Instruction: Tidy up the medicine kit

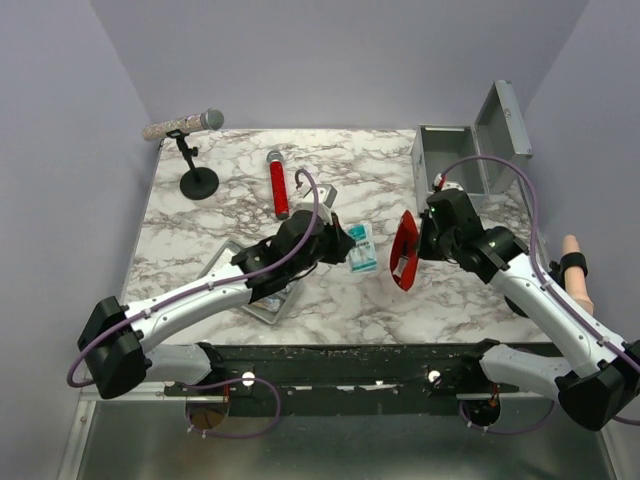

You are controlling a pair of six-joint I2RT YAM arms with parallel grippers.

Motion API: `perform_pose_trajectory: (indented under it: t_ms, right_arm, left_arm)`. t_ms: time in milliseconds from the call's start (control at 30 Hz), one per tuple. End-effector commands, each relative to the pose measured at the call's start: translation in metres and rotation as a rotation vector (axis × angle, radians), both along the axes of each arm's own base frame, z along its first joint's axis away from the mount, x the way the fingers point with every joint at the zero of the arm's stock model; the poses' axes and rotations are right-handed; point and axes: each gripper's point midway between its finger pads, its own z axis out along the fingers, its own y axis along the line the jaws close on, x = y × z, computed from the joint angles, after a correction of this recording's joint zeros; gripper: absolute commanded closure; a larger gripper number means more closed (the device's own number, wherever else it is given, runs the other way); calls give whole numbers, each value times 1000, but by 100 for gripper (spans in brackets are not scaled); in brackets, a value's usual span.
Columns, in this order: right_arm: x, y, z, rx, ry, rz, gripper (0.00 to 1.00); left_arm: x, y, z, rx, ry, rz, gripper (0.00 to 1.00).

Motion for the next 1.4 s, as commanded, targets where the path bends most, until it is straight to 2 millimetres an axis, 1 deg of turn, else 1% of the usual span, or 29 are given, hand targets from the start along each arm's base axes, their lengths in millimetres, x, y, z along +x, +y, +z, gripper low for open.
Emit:
perform_pose_trajectory:
  t_ms: [0, 100, 200, 333, 367, 400, 500, 800, 900, 1000, 1233, 1367]
  right_arm:
    - [8, 21, 21, 110, -16, 25, 99]
    - [9, 32, 27, 156, -13, 45, 99]
    - [7, 40, 34, 201, -8, 68, 99]
    - [4, 47, 40, 242, 1, 91, 99]
    - [3, 48, 42, 248, -2, 90, 99]
    - [0, 53, 43, 270, 10, 110, 99]
    - [-3, 58, 48, 308, 24, 127, 99]
    - [-14, 71, 66, 433, 52, 179, 99]
    - [-16, 72, 71, 450, 47, 186, 99]
    - [-18, 71, 71, 453, 48, 187, 99]
    - [-20, 68, 71, 457, 41, 184, 99]
    - [-21, 69, 74, 461, 35, 191, 99]
  left_arm:
    - [-2, -13, 47, -162, -92, -49, 100]
    - [-5, -26, 60, -213, -124, -111, 100]
    - [-16, -41, 78, -315, -158, -206, 100]
    - [-30, -54, 102, -443, -212, -309, 100]
    - [-32, -56, 105, -462, -214, -328, 100]
    - [-35, -58, 109, -483, -225, -346, 100]
    - [-37, -61, 111, -525, -240, -362, 100]
    - [-41, -58, 103, -578, -271, -369, 100]
    - [-38, -57, 96, -568, -263, -358, 100]
    - [-34, -56, 89, -548, -252, -339, 100]
    - [-20, -54, 61, -454, -195, -277, 100]
    - [-10, -53, 41, -391, -151, -246, 100]
